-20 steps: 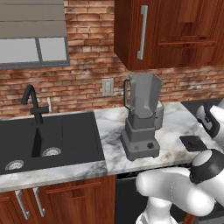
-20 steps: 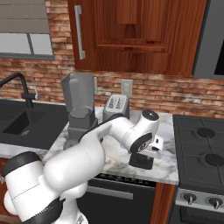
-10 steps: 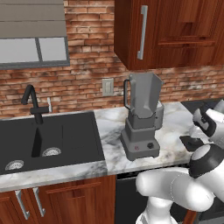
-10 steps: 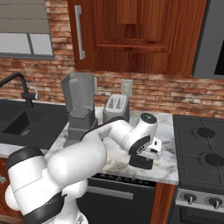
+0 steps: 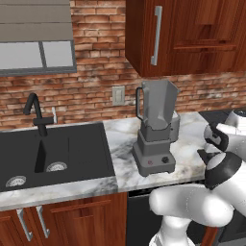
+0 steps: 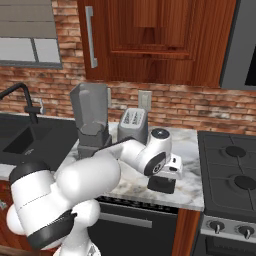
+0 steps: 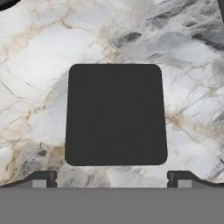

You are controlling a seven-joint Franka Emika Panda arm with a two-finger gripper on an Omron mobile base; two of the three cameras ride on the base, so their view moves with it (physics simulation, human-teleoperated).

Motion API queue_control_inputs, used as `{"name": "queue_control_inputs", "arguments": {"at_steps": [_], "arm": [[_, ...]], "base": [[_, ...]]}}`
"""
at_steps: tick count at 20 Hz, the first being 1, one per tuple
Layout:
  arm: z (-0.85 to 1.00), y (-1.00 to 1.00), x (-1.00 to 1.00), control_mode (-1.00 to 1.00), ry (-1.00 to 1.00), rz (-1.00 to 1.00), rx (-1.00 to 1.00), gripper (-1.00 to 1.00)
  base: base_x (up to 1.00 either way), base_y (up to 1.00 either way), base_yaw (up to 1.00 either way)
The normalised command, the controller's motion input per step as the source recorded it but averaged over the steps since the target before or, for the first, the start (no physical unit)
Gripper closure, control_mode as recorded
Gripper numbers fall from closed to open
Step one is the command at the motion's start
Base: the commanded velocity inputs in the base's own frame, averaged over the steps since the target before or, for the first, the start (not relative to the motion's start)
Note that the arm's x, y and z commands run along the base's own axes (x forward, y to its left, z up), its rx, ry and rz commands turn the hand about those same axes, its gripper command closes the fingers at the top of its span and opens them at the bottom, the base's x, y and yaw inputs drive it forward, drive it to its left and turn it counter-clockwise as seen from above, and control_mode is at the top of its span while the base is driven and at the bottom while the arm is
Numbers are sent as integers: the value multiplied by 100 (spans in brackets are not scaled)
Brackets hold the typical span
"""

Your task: Open the blender lid, put the mango in the blender, close the lid, and start the blender.

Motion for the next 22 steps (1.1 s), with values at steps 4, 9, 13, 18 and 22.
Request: {"name": "queue_control_inputs", "arguments": {"at_steps": [4, 9, 13, 18, 22], "arm": [[-9, 0, 25, -100, 0, 0, -13, -100], [-12, 0, 20, -100, 1, 2, -3, -100], [-13, 0, 4, -100, 5, 5, 0, -100], [-3, 0, 8, -100, 11, 5, 0, -100], [0, -1, 9, -100, 9, 3, 1, -100]], "base": [[0, 0, 0], [0, 0, 0], [0, 0, 0], [0, 0, 0], [0, 0, 0]]}}
